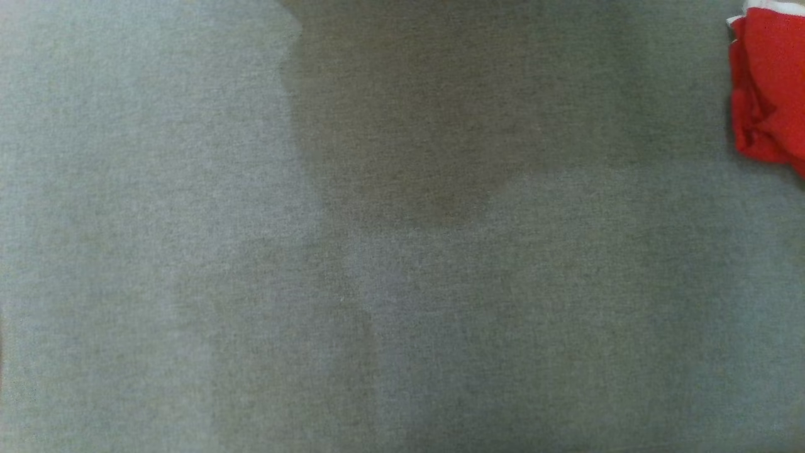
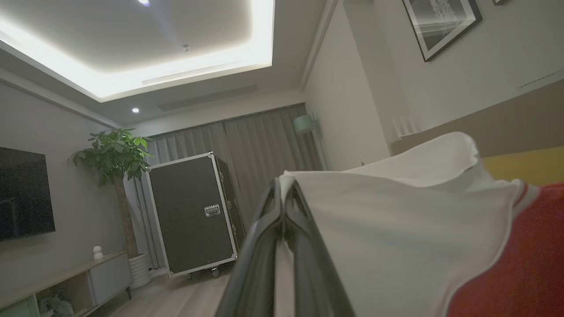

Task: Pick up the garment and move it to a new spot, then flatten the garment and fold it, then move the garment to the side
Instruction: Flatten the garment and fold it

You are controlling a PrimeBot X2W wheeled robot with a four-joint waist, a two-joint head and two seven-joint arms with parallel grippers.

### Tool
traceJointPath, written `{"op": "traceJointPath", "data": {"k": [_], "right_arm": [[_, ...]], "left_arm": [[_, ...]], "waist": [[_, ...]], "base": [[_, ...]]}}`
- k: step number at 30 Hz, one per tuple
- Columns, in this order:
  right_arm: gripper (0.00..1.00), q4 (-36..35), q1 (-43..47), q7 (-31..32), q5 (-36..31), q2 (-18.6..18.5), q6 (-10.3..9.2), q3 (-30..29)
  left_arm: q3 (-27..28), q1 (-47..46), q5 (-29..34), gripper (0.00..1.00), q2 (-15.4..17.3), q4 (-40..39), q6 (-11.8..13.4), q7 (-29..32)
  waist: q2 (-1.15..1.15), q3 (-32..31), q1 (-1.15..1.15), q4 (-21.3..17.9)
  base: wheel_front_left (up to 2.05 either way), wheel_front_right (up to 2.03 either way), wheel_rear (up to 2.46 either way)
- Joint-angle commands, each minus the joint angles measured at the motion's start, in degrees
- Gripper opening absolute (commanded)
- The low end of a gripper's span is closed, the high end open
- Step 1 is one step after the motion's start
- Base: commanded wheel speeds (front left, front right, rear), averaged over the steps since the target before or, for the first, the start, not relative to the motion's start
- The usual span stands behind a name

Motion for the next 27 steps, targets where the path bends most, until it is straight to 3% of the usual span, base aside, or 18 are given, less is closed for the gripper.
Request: {"op": "traceJointPath", "data": {"k": [1, 6, 14, 18, 22, 27], "right_arm": [[0.0, 2.2, -0.4, -2.0, 0.7, 0.3, 0.37, 0.7], [0.0, 11.2, 6.3, -3.8, 5.1, 1.3, 0.37, 5.9], [0.0, 16.7, 15.9, -1.7, 11.0, 1.4, 0.37, 16.4], [0.0, 15.0, 21.4, 1.6, 17.1, -0.1, 0.37, 23.8], [0.0, 10.7, 25.6, 5.4, 23.3, -4.0, 0.37, 31.7], [0.0, 5.0, 29.1, 8.9, 30.1, -9.7, 0.37, 40.1]], "left_arm": [[-0.4, -1.2, 0.2, 0.0, 1.7, 0.4, -0.1, -1.4], [-4.6, 5.6, -0.7, 0.0, 0.5, 3.1, -0.3, -2.9], [-7.7, 24.3, -2.3, 0.0, 2.1, -4.4, -0.4, -3.0], [-9.7, 35.2, -4.8, 0.0, 4.0, -7.2, -0.4, -3.0], [-12.6, 43.9, -8.1, 0.0, 6.3, -9.8, -0.4, -3.0], [-20.7, 51.0, -15.1, 0.0, 11.0, -15.9, -0.4, -1.5]], "waist": [[0.0, 0.2, -0.01, 0.4], [0.0, -0.4, -0.01, 0.3], [0.0, -4.4, -0.01, -0.3], [0.0, -7.7, -0.01, -0.7], [0.0, -10.7, -0.01, -0.7], [0.0, -14.3, -0.01, 0.0]], "base": [[0.0, 0.0, 0.0], [0.0, 0.0, 0.0], [0.0, 0.0, 0.0], [0.0, 0.0, 0.0], [0.0, 0.0, 0.0], [0.0, 0.0, 0.0]]}}
